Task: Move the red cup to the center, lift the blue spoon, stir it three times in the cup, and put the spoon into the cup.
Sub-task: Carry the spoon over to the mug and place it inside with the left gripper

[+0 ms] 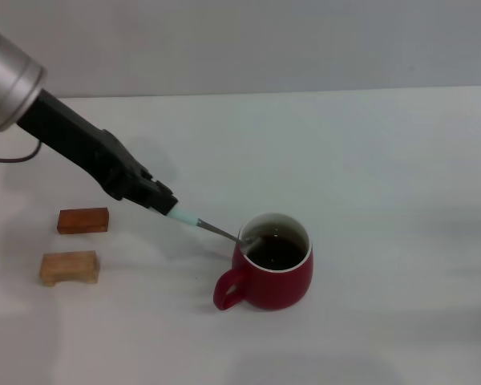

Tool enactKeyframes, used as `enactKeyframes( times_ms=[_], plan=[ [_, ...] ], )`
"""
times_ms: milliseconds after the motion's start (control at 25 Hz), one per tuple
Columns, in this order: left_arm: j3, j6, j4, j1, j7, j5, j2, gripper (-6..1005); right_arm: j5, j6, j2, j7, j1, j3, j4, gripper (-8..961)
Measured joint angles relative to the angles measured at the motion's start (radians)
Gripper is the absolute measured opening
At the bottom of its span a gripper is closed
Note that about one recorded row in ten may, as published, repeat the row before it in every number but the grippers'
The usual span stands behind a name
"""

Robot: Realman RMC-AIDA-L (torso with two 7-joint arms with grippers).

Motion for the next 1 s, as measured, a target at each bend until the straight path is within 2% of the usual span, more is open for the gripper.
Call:
enactKeyframes(
  times_ms=[280, 320, 360, 520, 800, 920, 1000],
  plan=[
    [0.042, -0.001, 0.004, -0.039, -0.003, 0.009, -0.036, 134, 0.003, 0.024, 0.000, -0.001, -0.004, 0.002, -0.002, -1],
    [0.050, -0.007, 0.004, -0.053, -0.004, 0.029, -0.051, 134, 0.004, 0.027, 0.000, -0.001, -0.006, 0.002, -0.003, -1],
    [0.050, -0.007, 0.004, -0.053, -0.004, 0.029, -0.051, 134, 0.004, 0.027, 0.000, -0.001, -0.006, 0.002, -0.003, -1],
    [0.053, -0.025, 0.003, -0.083, -0.004, 0.086, -0.081, 134, 0.002, 0.028, 0.002, -0.001, -0.011, 0.001, -0.003, -1],
    [0.054, -0.062, -0.005, -0.120, -0.007, 0.151, -0.101, 134, 0.001, 0.024, 0.003, -0.002, -0.014, 0.002, 0.000, 0],
    [0.065, -0.092, -0.008, -0.141, -0.008, 0.185, -0.119, 134, 0.000, 0.022, 0.003, -0.002, -0.021, 0.002, 0.000, 0],
    [0.067, -0.097, -0.008, -0.144, -0.009, 0.192, -0.121, 134, 0.001, 0.021, 0.003, -0.002, -0.023, 0.002, 0.000, 0]
  ],
)
